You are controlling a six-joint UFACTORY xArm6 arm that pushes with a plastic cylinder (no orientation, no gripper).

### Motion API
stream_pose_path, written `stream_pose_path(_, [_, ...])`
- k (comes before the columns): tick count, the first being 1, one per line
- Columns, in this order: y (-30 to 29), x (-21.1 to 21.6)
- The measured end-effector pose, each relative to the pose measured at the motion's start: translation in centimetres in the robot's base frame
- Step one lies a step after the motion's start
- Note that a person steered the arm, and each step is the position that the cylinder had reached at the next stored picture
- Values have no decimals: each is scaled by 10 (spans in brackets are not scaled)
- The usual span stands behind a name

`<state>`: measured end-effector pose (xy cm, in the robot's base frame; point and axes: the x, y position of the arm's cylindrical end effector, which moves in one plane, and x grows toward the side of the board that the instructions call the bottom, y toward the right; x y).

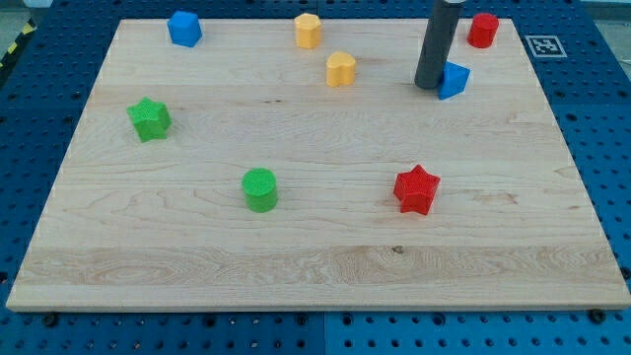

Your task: Push the blue triangle below the red circle

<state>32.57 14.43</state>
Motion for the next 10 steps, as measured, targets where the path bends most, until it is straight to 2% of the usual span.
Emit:
stream_pose_path(1, [10, -20])
stream_pose_path(3, [50, -23])
stream_pose_path(4, [49, -19])
stream_pose_path(8, [52, 41])
stream_pose_path(10, [36, 54])
